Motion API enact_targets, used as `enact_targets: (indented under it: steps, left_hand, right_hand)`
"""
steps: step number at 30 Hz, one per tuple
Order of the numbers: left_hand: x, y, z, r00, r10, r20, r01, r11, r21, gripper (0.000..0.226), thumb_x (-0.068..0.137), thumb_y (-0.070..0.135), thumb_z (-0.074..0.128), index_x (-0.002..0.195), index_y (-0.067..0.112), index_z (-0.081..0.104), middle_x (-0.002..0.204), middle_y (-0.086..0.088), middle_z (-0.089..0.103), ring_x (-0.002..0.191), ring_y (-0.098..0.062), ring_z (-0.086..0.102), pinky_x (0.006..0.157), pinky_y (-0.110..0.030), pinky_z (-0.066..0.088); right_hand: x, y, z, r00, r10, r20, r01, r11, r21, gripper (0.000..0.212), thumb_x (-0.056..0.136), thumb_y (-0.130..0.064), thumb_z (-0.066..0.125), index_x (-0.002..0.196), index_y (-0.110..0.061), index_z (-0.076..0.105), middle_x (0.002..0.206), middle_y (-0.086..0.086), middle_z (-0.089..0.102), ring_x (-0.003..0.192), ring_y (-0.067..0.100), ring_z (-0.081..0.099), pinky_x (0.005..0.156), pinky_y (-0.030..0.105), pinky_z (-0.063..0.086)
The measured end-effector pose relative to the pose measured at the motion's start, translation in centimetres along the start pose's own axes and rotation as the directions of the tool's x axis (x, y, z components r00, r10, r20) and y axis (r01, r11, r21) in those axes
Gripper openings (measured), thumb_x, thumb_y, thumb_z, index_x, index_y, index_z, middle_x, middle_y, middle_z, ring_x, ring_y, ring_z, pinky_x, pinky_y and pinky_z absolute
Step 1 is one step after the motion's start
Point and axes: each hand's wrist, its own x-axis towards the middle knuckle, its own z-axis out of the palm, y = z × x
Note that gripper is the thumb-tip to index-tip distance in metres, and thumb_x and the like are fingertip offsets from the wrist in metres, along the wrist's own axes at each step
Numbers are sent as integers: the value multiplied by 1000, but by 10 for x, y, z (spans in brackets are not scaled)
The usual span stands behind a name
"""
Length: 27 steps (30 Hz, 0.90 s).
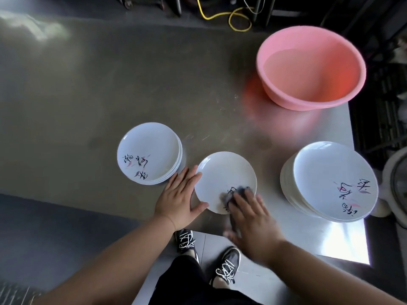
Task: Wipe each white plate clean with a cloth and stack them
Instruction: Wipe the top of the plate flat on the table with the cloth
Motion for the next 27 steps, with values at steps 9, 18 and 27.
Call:
enact_targets:
  steps: [9,18,27]
  left_hand:
    - [-1,2,-6,1000,-5,-29,5,1000,-22,88,94,72,47,164,20,32,176,4,13,161,-18,18,130,-45,16]
    - [-1,4,-10,1000,-10,-7,9,999,-46,88,94,73,45,163,20,33,176,2,14,161,-19,19,132,-41,9]
    - [-6,10,-12,1000,-15,-24,13,997,-82,90,87,79,51,147,11,52,175,-8,18,158,-34,26,127,-54,25]
  right_hand:
    - [39,9,-3,963,268,-34,-263,957,121,92,98,-72,29,168,-15,8,176,7,-4,159,39,-16,130,47,7]
    - [38,10,-1,953,295,-69,-269,929,255,85,100,-70,31,168,-23,12,176,-2,-3,161,32,-9,130,44,13]
    - [6,-23,14,962,273,-20,-258,927,272,92,95,-74,14,168,-18,11,176,2,-6,161,32,-13,130,38,-4]
